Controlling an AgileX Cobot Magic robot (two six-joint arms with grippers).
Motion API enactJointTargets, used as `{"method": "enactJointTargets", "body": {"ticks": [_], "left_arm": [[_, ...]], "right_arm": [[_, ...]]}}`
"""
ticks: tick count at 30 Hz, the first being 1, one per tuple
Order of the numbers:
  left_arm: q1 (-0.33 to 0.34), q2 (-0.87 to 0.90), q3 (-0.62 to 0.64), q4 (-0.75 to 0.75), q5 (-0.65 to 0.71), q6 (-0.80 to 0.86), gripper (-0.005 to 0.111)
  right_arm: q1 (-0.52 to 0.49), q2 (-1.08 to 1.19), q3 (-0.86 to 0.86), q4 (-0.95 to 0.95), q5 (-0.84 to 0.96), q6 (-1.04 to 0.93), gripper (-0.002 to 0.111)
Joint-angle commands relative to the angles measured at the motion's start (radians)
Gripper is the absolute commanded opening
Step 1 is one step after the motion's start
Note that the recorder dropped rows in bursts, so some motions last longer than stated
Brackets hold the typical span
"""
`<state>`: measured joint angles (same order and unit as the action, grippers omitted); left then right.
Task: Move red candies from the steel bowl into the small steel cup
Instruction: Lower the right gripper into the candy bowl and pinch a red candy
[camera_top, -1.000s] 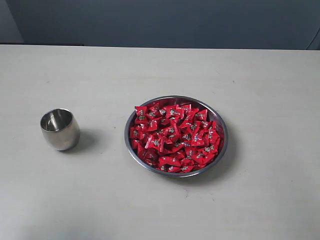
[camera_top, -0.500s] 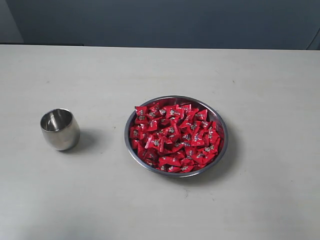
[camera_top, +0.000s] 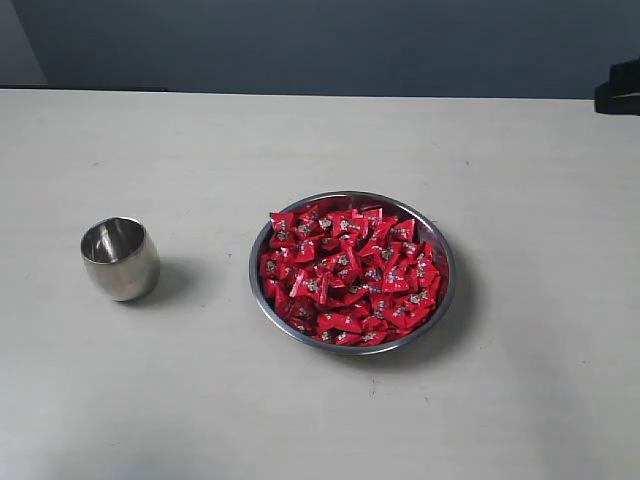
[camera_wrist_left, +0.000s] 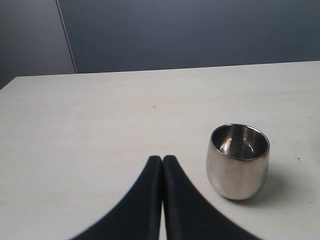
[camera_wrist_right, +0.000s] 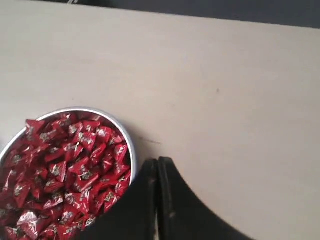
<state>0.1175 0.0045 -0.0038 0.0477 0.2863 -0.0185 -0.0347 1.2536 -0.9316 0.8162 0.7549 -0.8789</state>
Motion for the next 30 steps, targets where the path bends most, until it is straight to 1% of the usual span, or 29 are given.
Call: {"method": "enactJointTargets", "body": {"ticks": [1,4,8,14,17,19,26,27,28,30], "left_arm": [[0.001,-0.004,0.004,-0.002,-0.002,-0.001,0.0],[0.001,-0.004,0.004,-0.002,-0.002,-0.001,0.0],[0.001,-0.004,0.004,-0.002,-0.002,-0.001,0.0],[0.001,-0.004,0.004,-0.002,-0.002,-0.001,0.0],[0.001,-0.004,0.004,-0.002,-0.002,-0.001,0.0],[0.001,-0.004,0.004,-0.002,-0.002,-0.001,0.0],[0.001,-0.004,0.004,-0.002,-0.002,-0.001,0.0],[0.001,-0.004,0.004,-0.002,-0.002,-0.001,0.0],[0.001,-0.004,0.004,-0.002,-0.002,-0.001,0.0],[0.001,-0.004,0.004,-0.002,-0.002,-0.001,0.0]], "right_arm": [[0.055,0.168,-0.089,0.021,0.099,-0.065,-0.001],[0.142,0.261,-0.122,0.016,0.105,-0.064,-0.001],[0.276,0.354,-0.153,-0.038,0.079,-0.064,-0.001],[0.42,0.454,-0.163,-0.084,-0.011,-0.064,-0.001],[0.473,0.492,-0.163,-0.101,-0.054,-0.059,-0.001],[0.489,0.516,-0.17,-0.118,-0.06,-0.004,-0.001],[0.514,0.566,-0.172,-0.131,-0.071,0.058,0.0],[0.514,0.569,-0.172,-0.131,-0.071,0.061,0.004],[0.514,0.571,-0.172,-0.133,-0.076,0.065,0.014],[0.514,0.571,-0.172,-0.131,-0.089,0.072,0.031]]}}
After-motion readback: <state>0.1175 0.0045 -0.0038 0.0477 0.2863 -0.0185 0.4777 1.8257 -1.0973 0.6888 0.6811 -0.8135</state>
